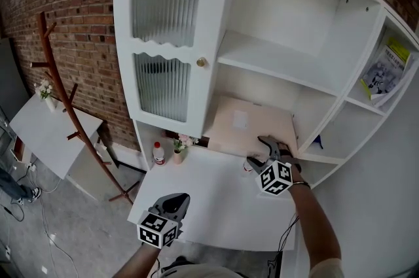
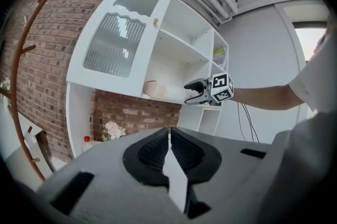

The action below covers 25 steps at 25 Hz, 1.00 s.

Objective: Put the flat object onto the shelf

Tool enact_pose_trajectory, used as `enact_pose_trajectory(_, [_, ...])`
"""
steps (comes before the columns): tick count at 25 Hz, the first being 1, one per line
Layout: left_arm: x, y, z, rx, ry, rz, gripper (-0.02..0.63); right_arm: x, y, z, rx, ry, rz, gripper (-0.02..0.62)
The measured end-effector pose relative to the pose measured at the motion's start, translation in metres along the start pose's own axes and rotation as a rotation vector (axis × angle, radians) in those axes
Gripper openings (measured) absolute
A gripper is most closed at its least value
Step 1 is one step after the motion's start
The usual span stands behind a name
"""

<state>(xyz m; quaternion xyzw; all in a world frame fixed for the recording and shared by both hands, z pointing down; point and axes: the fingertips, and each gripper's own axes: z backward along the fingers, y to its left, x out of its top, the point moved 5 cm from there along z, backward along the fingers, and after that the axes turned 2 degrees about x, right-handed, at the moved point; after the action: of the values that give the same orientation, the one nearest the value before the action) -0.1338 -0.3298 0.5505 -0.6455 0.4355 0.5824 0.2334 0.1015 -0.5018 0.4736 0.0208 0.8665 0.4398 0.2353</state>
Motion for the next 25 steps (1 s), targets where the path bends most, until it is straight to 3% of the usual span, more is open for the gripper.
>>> enact_pose_trajectory(8, [-0.002, 0.004, 0.0, -0.002, 0.009, 0.009, 0.034, 0.007, -0.017, 0.006, 0.109, -0.013, -0.155, 0.307])
enact_pose_trajectory(18, [-0.003, 0.009, 0.003, 0.001, 0.018, 0.01, 0.034, 0.008, -0.023, -0.011, 0.045, 0.009, -0.084, 0.293])
enact_pose_trajectory(25, [-0.011, 0.018, 0.006, -0.003, 0.026, 0.047, 0.034, -0.003, -0.033, -0.024, 0.02, 0.052, -0.104, 0.29])
